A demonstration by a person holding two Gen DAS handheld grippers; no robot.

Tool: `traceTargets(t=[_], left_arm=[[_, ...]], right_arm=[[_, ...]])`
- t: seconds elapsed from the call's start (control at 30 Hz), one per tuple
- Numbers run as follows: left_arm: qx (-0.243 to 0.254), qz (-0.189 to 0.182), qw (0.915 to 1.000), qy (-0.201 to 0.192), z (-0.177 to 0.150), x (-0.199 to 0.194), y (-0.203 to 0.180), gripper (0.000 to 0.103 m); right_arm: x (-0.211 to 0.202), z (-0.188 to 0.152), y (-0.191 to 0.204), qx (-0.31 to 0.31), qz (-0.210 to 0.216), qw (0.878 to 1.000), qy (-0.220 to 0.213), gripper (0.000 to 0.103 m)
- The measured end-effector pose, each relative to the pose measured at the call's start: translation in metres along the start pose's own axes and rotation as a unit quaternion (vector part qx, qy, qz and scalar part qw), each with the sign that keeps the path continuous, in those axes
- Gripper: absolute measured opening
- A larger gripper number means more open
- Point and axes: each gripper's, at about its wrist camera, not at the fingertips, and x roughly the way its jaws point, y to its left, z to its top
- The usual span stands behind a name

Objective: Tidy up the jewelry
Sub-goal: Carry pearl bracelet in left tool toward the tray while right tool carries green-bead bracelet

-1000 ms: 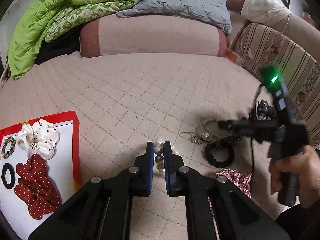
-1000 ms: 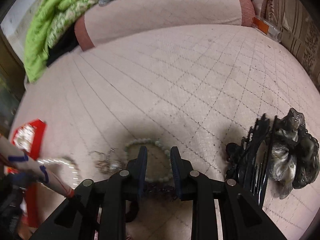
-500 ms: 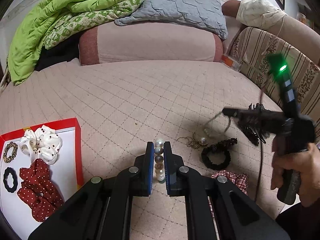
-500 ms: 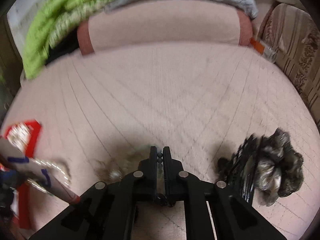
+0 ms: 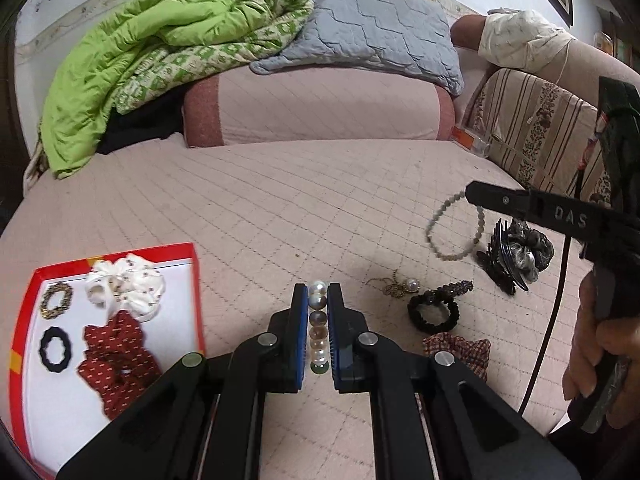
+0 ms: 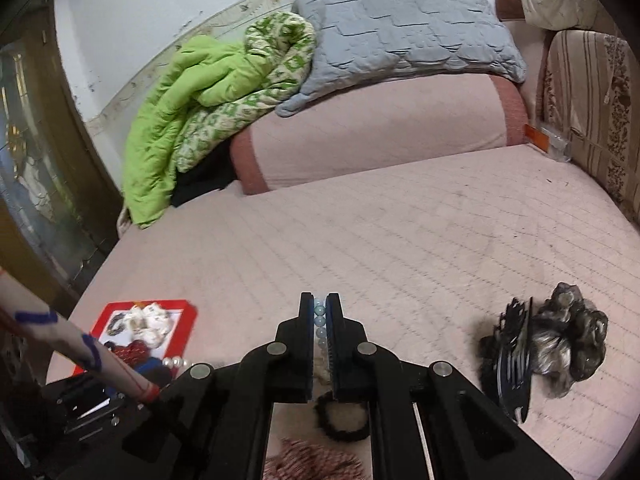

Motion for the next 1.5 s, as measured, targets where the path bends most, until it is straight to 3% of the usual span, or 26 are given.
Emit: traceTargets(t=[0.37, 0.57, 0.83, 1.0, 1.3, 1.5], left_arm=[[-0.034, 0.034, 0.9987, -0.017, -0.010, -0.041, 0.042, 0.009], [-0.056, 0.060, 0.9963, -0.025, -0.022, -0.067, 0.076, 0.009], [-0.113, 0.111, 0.9871, -0.021, -0.052, -0.094, 0.144, 0.009], [-0.154, 0.136, 0.9786, -0.012, -0.072, -0.101, 0.187, 0.009], [-0.199, 0.141, 0.9698, 0.010, -0.093, -0.089, 0.227, 0.009], [-0.223, 0.155, 0.9619, 0.028, -0.104, -0.082, 0.248, 0.009]], right_arm=[[-0.005, -0.023, 0.064, -0.048, 0.074, 0.996, 0.012, 0.006], [-0.006, -0.041, 0.128, -0.098, 0.149, 0.984, 0.019, 0.006], [-0.003, -0.066, 0.192, -0.154, 0.204, 0.966, 0.038, 0.006], [0.006, -0.072, 0.212, -0.145, 0.237, 0.959, 0.060, 0.006], [0.026, -0.090, 0.261, -0.145, 0.278, 0.944, 0.106, 0.006], [0.055, -0.099, 0.285, -0.161, 0.265, 0.941, 0.132, 0.006]])
